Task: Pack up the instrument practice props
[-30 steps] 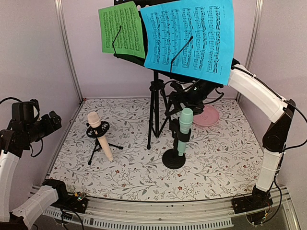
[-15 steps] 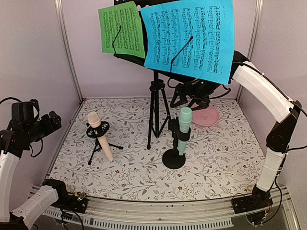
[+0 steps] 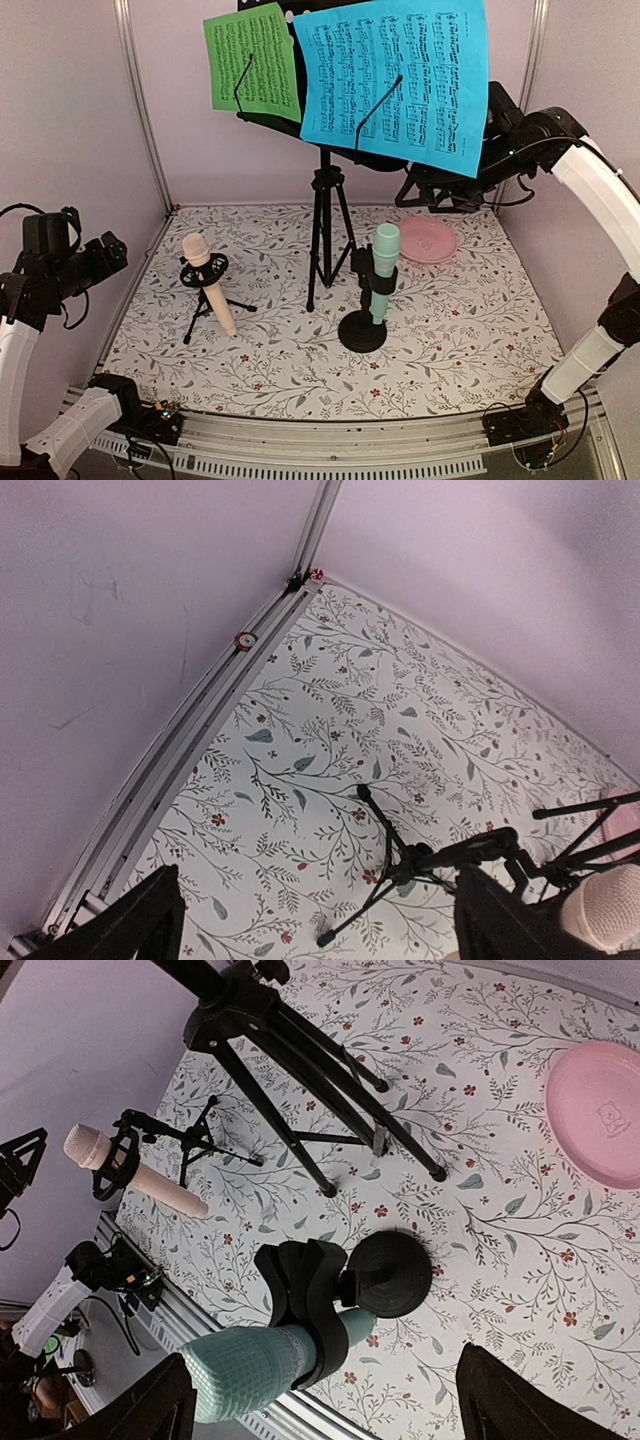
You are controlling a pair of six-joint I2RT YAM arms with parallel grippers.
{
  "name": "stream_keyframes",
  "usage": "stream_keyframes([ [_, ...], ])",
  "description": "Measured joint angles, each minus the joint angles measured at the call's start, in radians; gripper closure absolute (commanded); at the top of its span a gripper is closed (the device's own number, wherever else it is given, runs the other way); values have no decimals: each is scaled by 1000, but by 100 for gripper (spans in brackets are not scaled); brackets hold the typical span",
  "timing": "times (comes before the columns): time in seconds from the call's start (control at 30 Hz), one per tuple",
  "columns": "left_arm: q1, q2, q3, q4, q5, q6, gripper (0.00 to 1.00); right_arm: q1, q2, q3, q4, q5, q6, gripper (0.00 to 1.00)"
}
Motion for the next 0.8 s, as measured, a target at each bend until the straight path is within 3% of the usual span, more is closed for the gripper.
stream_keyframes([
  [0.27, -1, 3, 0, 0, 4, 1, 6, -5, -313, -344, 229, 97, -13, 6],
  [0.6, -2, 39, 0, 2, 30, 9, 6, -4, -813, -1025, 738, 82, -48, 8],
  [0.8, -2, 55, 0, 6, 36, 10, 6, 29, -886, -1207, 954, 4, -90, 8],
])
